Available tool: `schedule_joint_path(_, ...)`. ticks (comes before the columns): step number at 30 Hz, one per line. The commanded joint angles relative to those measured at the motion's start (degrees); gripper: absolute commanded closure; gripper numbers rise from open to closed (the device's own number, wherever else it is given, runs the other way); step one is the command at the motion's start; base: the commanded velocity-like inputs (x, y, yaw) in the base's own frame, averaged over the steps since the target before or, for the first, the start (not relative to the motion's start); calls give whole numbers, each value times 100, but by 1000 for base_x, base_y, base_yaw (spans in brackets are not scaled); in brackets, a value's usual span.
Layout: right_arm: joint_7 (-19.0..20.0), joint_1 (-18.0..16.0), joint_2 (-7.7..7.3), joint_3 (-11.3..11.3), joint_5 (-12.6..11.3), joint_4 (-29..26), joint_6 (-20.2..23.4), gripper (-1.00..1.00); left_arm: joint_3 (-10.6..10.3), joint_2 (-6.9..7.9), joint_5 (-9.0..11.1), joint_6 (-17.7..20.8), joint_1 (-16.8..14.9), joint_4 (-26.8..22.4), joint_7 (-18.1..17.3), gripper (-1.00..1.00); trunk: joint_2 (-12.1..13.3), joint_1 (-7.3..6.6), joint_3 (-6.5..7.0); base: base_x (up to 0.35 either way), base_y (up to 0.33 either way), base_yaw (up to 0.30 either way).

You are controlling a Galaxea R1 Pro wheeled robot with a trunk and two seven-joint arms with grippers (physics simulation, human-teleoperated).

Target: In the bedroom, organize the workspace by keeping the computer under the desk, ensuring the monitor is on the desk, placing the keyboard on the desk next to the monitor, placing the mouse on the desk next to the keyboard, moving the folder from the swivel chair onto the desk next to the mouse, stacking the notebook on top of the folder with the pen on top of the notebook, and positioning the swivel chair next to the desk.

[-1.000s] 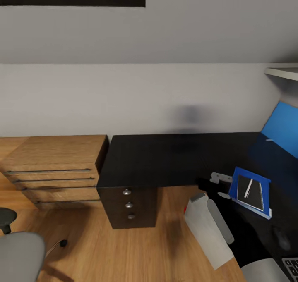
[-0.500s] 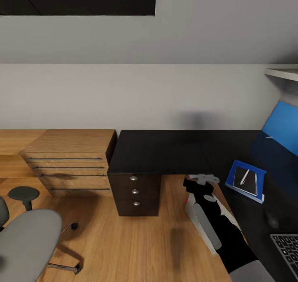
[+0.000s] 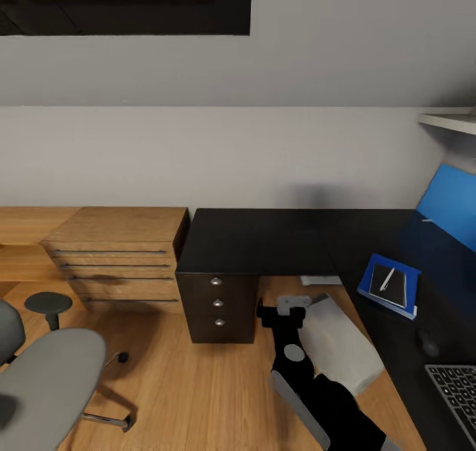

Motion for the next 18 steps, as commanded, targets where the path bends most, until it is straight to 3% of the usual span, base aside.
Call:
schedule_joint_path(1, -66, -8, 26, 167, -21, 101, -97, -100, 57, 5, 55, -15, 1, -7, 21, -100, -6, -1, 3, -299, 0, 107)
schedule_joint_path(8, -85, -8, 295, 608, -19, 1068, -797, -100, 228, 6, 55, -28, 1, -22, 10, -100, -6, -1, 51, -202, 0, 149)
schedule_joint_path(16, 69, -9, 545, 813, -23, 3158, -2155, -100, 279, 4, 58, -28, 1, -29, 20, -100, 195, -111, 162, -25, 0, 101)
schedule_joint_path(18, 305, -9, 653, 890, -21, 4025, -2786, -100, 282, 4, 65, -17, 1, 24, 26, -100, 275, -155, 199, -6, 0, 27)
